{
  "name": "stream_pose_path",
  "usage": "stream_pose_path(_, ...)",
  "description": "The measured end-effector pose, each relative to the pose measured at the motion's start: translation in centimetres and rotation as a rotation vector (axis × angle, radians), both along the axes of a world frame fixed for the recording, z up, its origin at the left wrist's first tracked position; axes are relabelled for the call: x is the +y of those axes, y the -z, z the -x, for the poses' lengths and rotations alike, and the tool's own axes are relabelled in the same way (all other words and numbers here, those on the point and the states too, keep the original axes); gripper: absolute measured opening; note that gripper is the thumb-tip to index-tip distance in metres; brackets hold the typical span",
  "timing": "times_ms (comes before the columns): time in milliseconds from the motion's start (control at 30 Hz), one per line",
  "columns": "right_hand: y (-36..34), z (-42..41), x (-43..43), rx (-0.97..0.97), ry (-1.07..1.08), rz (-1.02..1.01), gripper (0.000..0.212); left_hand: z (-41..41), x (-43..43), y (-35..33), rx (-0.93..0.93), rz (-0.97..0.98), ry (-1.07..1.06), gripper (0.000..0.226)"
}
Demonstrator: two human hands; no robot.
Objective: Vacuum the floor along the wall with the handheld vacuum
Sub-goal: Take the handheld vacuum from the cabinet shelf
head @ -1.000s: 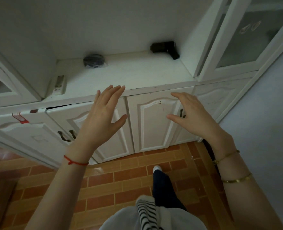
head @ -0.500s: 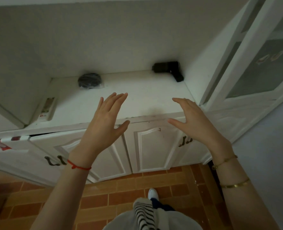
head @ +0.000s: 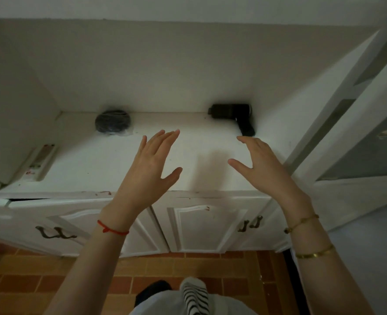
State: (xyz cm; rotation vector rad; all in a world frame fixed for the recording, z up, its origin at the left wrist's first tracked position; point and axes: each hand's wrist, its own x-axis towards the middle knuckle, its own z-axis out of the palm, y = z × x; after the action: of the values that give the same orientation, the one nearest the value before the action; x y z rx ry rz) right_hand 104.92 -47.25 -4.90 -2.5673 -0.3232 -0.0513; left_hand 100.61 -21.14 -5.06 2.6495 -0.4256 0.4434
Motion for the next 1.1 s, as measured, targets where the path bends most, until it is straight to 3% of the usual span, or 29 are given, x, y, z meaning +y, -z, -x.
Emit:
stream_pose_path(400, 1.2, -4.1, -0.5, -0.032, 0.015, -0.017, 0.064, -3.7, -0.8, -0.2, 0.033, -0.011, -0.004, 0.072)
stream_pose_path(1100, 5.7, -21.3, 0.7, 0.101, 0.313, 0.224, 0.058, -6.0, 1.9, 1.6, 0.098, 0.061, -0.05, 0.074)
